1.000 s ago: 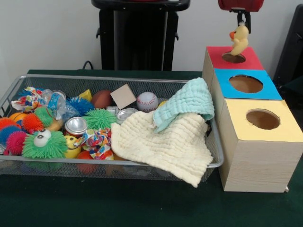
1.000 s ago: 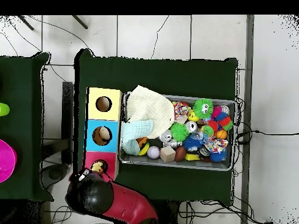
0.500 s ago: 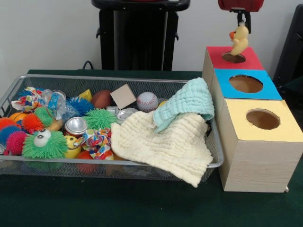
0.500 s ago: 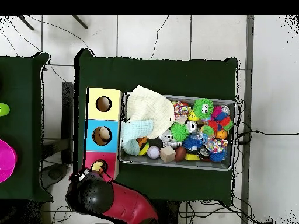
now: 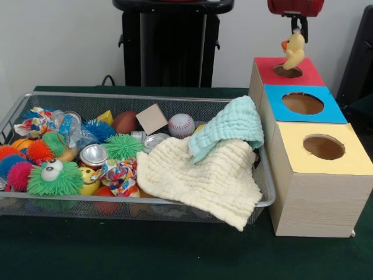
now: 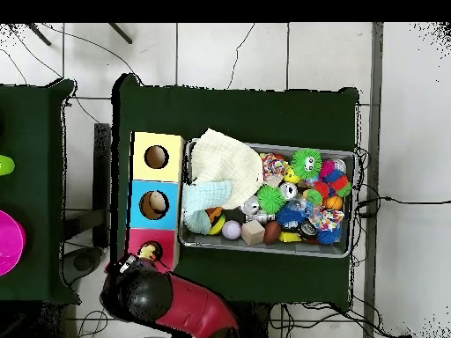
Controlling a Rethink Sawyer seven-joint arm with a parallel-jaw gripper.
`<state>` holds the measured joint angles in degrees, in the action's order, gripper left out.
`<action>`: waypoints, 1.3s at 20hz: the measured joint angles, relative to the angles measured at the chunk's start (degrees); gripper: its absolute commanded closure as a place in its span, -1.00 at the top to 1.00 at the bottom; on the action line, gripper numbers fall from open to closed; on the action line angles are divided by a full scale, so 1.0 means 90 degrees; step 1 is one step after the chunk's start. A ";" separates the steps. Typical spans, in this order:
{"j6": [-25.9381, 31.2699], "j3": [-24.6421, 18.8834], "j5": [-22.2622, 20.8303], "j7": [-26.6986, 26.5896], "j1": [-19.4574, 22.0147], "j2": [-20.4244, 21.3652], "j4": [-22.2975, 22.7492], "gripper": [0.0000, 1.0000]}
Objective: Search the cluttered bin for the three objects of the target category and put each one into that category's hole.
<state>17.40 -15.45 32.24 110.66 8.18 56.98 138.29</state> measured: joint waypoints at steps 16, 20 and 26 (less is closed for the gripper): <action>-0.0173 0.0000 0.0003 0.0000 0.0003 -0.0318 -0.0051 -1.00; -0.0307 0.0000 0.0001 0.0000 0.0008 -0.0386 -0.0051 -1.00; -0.0627 -0.0001 0.0003 0.0000 0.0049 -0.0516 -0.0056 -1.00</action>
<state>11.76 -15.46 32.27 110.66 8.62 52.34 137.79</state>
